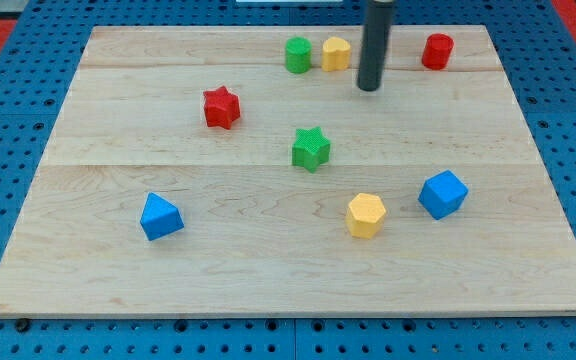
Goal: Place the arm to the top right side of the red circle
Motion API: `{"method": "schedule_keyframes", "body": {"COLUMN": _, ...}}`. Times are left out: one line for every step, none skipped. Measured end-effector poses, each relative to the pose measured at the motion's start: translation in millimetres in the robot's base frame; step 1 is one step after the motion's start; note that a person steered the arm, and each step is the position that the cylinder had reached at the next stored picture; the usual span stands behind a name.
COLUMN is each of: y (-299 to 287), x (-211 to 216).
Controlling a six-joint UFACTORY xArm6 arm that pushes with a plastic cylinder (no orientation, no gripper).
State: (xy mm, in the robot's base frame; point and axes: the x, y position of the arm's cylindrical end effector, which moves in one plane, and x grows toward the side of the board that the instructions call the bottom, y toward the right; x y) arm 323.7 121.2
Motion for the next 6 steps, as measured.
{"method": "schedule_keyframes", "body": {"y": 52.4, "x": 3.2}}
{"method": "schedule_keyframes", "body": {"y": 111.0, "x": -5.5}}
{"method": "schedule_keyframes", "body": {"y": 172.9, "x": -23.7}}
{"method": "schedule_keyframes", "body": {"y": 202.1, "x": -60.6}}
{"method": "schedule_keyframes", "body": {"y": 198.1, "x": -96.5}}
{"method": "schedule_keyframes", "body": {"y": 165.8, "x": -104.3}}
